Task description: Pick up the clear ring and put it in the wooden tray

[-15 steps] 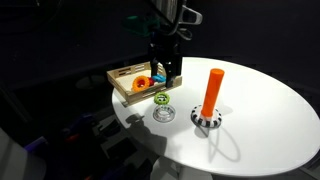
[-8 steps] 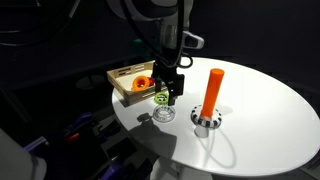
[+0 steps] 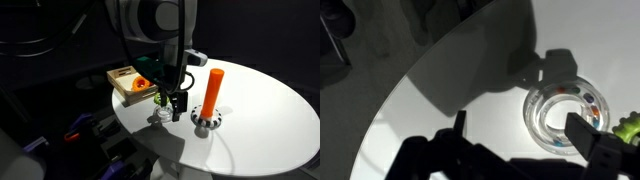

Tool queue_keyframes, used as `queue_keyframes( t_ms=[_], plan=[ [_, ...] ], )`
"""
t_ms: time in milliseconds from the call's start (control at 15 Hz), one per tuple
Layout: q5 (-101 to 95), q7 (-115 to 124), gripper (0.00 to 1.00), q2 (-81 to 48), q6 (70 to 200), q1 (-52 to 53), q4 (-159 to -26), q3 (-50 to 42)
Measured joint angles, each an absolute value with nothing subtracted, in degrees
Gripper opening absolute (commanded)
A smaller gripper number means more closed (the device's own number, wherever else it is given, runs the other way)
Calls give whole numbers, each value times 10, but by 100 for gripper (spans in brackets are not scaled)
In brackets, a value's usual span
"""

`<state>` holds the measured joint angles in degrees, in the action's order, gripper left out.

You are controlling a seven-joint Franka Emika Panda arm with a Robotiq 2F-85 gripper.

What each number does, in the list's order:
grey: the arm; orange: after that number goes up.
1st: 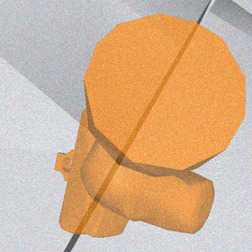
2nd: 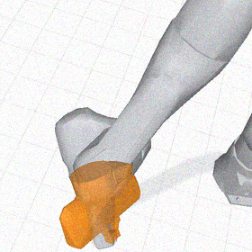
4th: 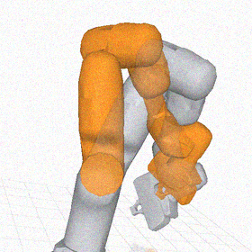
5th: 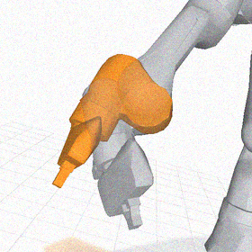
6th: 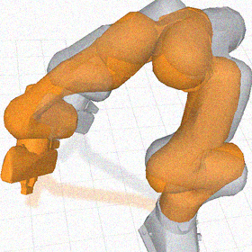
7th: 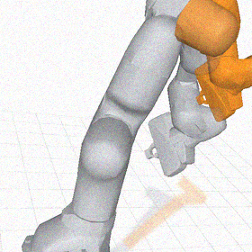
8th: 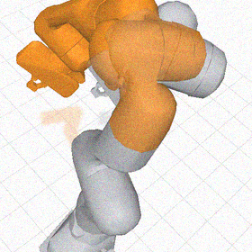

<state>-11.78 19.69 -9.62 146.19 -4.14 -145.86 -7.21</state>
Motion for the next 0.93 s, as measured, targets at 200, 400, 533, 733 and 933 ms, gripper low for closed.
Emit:
queue_keyframes(
  t_ms=[200,400,533,733,933],
  plan=[
    [-126,217,100,-113,1477,-36,-1458,-80],
    [-133,235,100,-125,1486,-25,-1456,-87],
    [-137,246,100,-131,1490,-16,-1455,-93],
    [-144,261,100,-138,1493,-3,-1453,-101],
    [-153,276,100,-144,1493,8,-1449,-108]
  ],
)
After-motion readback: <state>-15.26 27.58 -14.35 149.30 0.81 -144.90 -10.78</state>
